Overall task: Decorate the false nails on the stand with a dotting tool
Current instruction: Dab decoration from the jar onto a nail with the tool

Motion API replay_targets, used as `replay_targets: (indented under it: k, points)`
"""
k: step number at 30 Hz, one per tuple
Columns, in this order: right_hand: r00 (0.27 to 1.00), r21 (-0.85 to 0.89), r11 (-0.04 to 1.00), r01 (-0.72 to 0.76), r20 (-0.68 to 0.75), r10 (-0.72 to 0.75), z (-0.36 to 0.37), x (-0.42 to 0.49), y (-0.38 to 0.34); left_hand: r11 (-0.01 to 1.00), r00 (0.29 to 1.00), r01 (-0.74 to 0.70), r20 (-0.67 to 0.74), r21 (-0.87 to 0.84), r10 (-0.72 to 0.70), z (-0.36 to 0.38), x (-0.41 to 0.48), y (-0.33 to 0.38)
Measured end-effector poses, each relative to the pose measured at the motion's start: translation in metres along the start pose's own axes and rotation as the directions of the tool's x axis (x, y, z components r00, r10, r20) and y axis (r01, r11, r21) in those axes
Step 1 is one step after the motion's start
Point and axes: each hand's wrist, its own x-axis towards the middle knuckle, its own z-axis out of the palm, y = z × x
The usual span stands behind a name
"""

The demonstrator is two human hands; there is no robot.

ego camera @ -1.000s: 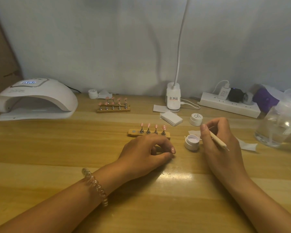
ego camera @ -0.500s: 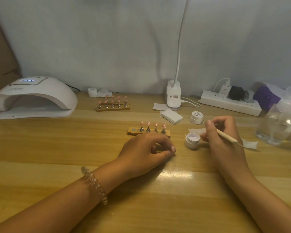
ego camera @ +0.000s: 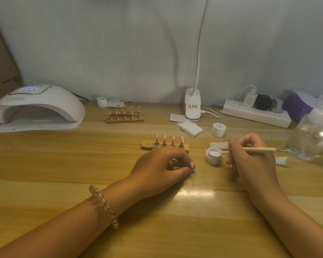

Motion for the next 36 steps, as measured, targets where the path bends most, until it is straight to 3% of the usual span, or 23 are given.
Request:
replay_targets:
  k: [36]
  points:
    - [0.998, -0.079, 0.996, -0.028, 0.052, 0.032, 0.0003, -0.0014, 0.0012, 0.998, 0.998, -0.049, -0.027, 0.029, 0.05, 0.0006, -0.0014, 0.0012]
